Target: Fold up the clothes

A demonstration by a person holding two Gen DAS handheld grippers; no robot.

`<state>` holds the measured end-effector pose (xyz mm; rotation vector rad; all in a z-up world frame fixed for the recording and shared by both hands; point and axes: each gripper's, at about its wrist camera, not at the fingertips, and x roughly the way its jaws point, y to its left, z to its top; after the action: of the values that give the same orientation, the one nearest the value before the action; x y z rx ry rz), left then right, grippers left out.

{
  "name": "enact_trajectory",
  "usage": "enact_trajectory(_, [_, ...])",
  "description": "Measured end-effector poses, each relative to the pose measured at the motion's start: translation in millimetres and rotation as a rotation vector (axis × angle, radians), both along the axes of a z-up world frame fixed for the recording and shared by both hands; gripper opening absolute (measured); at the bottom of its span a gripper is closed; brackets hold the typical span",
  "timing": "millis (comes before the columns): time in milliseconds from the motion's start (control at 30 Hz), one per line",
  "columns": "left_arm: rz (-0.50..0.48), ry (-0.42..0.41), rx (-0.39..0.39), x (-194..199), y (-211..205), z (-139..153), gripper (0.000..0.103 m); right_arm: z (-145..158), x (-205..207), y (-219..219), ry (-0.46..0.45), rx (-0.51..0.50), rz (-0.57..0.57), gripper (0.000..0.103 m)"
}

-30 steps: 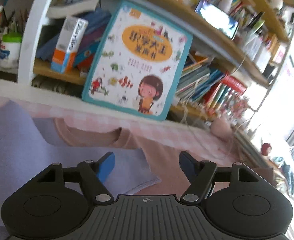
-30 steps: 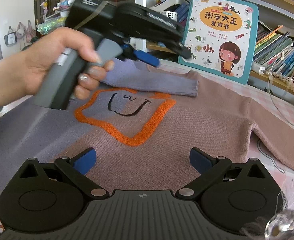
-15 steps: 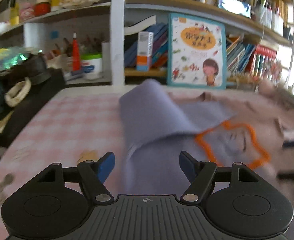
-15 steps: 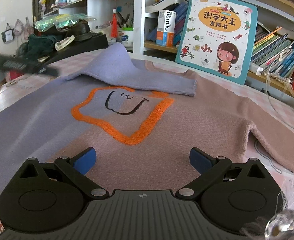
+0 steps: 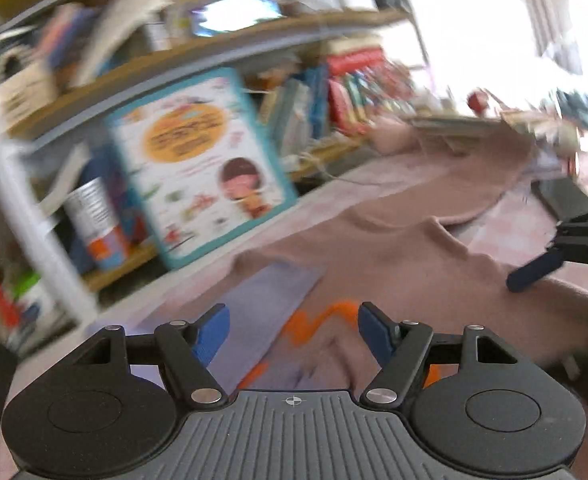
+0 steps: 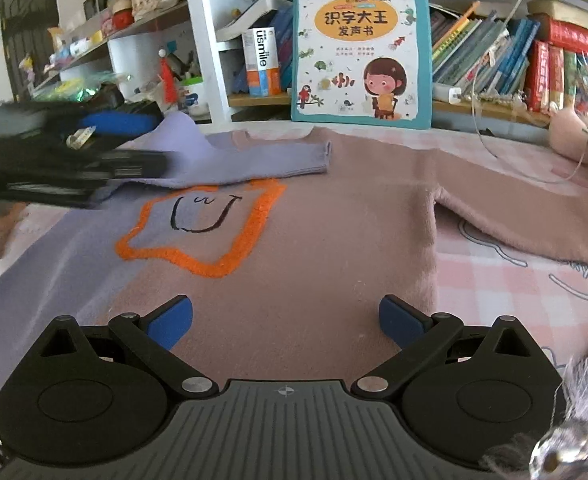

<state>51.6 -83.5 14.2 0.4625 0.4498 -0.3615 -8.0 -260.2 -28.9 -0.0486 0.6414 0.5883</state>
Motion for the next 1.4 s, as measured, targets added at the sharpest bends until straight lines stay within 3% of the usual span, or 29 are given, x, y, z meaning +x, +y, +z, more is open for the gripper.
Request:
enact_trajectory(133, [0.017,0.014,0.087,48,-36,-27,0.034,-1,-2,4,-0.004,-0.025,0.008,0.103])
enact_trajectory(233, [0.045,0.085,0.059,78,-42,-42,0.031,-2,-2,4,-0.005,-0.029,0.008,0.103])
enact_trajectory(400, [0.053,0.07,0.077,98,-52,-51,0.031,-2,-1,-1,0.008,0.014,0.008,0.103])
enact_trajectory(467, [0.074,0.08,0.068,106,-52,-53,0.004,-2,-1,-5,0.015,0.037,0.008,0.103])
enact_trajectory(533, [0.106,0.073,-0.008,108,-46,-49,0.004,-2,0,-6,0.019,0.049,0.008,0.103])
enact_trajectory(600, [0.087,0.035,-0.14,93,-44,-34,0.004,-1,0,-5,0.019,0.049,0.008,0.103])
enact_trajectory(667, [0.022,0.015,-0.186,77,-51,-25,0.004,-2,-1,-3,0.014,0.033,0.008,0.103])
enact_trajectory(733, [-0.019,0.007,-0.154,67,-62,-24,0.005,-2,-2,1,0.007,0.008,0.008,0.103])
enact_trajectory(767, [-0.026,0.031,-0.131,67,-65,-29,0.011,-2,-2,3,0.003,-0.005,0.008,0.103])
enact_trajectory(900, [0.022,0.113,-0.109,70,-55,-33,0.022,-4,-5,10,-0.011,-0.048,0.007,0.103])
enact_trajectory(1000, [0.055,0.076,-0.24,45,-17,-12,0.04,-5,-5,11,-0.014,-0.059,0.006,0.103])
enact_trajectory(1033, [0.064,0.065,-0.266,35,-4,-7,0.051,-5,-4,12,-0.015,-0.062,0.006,0.103])
enact_trajectory(1067, [0.078,0.05,-0.286,23,10,-1,0.062,-6,-4,12,-0.016,-0.066,0.006,0.103])
enact_trajectory(1133, [0.11,0.022,-0.291,-5,39,6,0.071,-6,-5,14,-0.02,-0.078,0.006,0.103])
enact_trajectory(1333, [0.276,0.042,-0.184,-87,107,-6,0.071,-7,-6,16,-0.026,-0.097,0.005,0.103])
enact_trajectory(1400, [0.336,0.04,-0.187,-109,125,-8,0.071,-6,-7,14,-0.024,-0.088,-0.001,0.103])
